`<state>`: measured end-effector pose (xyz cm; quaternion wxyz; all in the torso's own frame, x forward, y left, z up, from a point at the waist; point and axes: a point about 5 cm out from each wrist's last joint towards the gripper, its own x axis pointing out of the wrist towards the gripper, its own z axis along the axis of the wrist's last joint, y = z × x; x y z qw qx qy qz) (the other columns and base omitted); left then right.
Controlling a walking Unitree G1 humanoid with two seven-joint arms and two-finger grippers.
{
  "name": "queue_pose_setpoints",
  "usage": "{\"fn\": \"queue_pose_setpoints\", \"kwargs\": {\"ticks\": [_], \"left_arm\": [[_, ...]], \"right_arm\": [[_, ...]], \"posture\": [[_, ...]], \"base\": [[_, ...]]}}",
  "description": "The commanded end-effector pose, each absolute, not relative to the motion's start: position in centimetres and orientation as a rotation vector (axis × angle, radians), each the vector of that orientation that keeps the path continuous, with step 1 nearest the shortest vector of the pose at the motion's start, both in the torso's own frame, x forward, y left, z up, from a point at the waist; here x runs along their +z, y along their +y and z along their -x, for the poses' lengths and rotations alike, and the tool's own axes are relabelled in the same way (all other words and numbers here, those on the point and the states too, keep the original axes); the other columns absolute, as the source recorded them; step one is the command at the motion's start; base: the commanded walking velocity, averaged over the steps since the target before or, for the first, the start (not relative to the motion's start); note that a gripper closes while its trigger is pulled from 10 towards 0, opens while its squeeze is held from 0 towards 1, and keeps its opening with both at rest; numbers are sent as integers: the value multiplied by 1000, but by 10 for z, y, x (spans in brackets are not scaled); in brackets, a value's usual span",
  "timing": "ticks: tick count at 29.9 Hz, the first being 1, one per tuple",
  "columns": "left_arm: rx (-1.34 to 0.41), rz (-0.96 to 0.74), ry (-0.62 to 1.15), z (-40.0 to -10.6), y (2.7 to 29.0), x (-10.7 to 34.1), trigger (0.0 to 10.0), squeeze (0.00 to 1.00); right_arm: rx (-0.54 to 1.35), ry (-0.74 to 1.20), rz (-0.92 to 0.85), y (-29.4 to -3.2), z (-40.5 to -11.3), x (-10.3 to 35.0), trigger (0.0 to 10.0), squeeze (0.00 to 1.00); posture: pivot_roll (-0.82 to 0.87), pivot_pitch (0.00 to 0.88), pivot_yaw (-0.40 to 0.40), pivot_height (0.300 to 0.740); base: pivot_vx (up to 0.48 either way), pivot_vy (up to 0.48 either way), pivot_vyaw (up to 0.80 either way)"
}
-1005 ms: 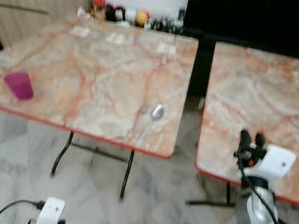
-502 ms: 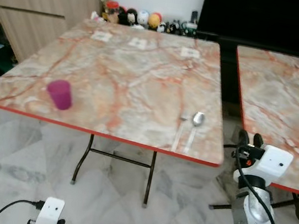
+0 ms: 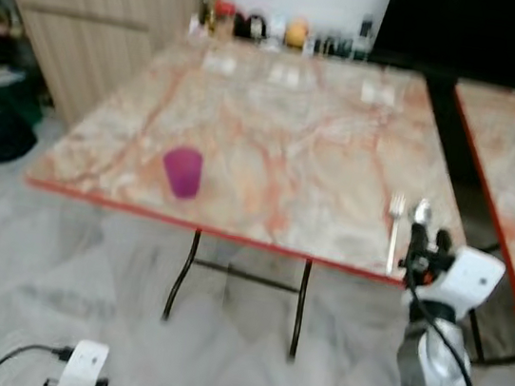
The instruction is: Setting the table
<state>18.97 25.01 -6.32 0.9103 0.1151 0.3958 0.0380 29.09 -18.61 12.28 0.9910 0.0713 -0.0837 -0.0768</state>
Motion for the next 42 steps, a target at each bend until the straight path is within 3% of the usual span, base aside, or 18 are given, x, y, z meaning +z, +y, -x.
{"fn": "queue_pose_setpoints", "kwargs": {"ticks": [1,6,25,38,42], "left_arm": [[68,-226,821,-188,247,-65,10000,0],[61,-226,823,-188,247,-65,10000,0],[50,-231,829,-186,245,-66,10000,0],[41,-232,831,-187,242,-67,10000,0],[40,-231,833,-186,242,-68,10000,0]], "right_arm": [[-165,-177,-136,-190,-291,126,10000,0],[-163,-177,-136,-189,-291,126,10000,0],[-168,-175,-143,-188,-292,124,10000,0],[-209,-139,-125,-195,-287,117,10000,0],[-240,-90,-128,-202,-280,107,10000,0]], "posture": [[65,18,-23,740],[62,30,-22,740],[69,4,-20,740],[69,0,-25,740],[65,0,-25,740]], "base": [[0,0,0],[0,0,0],[325,0,0],[0,0,0],[0,0,-687]]}}
